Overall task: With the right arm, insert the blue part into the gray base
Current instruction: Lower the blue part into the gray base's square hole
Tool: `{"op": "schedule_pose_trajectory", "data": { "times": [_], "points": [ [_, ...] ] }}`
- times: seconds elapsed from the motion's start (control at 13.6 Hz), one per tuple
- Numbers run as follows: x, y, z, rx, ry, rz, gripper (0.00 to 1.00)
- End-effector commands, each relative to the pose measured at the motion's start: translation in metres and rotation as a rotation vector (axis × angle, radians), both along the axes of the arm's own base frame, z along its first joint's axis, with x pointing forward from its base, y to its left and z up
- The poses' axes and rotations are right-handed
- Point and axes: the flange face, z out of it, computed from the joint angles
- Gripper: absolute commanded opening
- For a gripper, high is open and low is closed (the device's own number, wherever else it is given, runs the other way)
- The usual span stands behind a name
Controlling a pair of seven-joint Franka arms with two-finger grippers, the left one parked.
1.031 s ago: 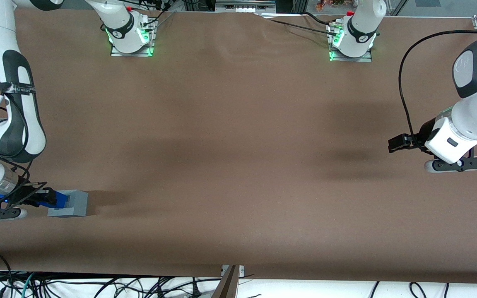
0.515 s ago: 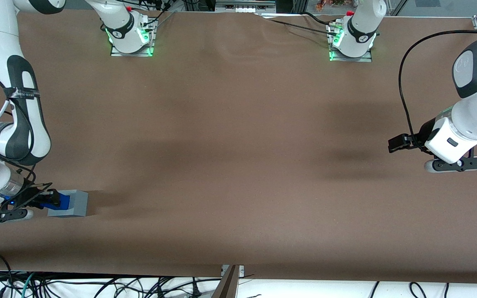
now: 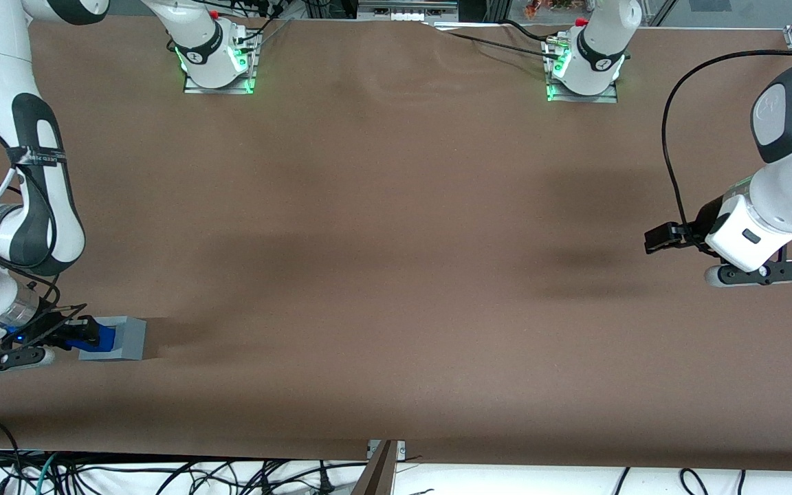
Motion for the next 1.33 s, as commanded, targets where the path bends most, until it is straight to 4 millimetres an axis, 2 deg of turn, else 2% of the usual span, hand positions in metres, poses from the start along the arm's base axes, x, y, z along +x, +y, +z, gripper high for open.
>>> {"op": "schedule_pose_trajectory", "data": {
  "times": [0.0, 0.52, 0.81, 0.88, 0.96, 1.03, 1.25],
  "points": [
    [0.000, 0.002, -0.014, 0.039, 0.026, 0.012, 0.41],
    [-0.007, 0.002, -0.016, 0.053, 0.089, 0.009, 0.41],
    [-0.010, -0.008, -0.022, 0.058, 0.105, -0.005, 0.42],
    [-0.010, -0.009, -0.023, 0.058, 0.103, -0.007, 0.46],
    [-0.009, -0.008, -0.024, 0.056, 0.102, -0.005, 0.77],
    [-0.008, -0.009, -0.021, 0.055, 0.096, -0.005, 1.00],
    [0.000, 0.000, 0.005, 0.054, 0.067, 0.012, 1.00]
  ]
}}
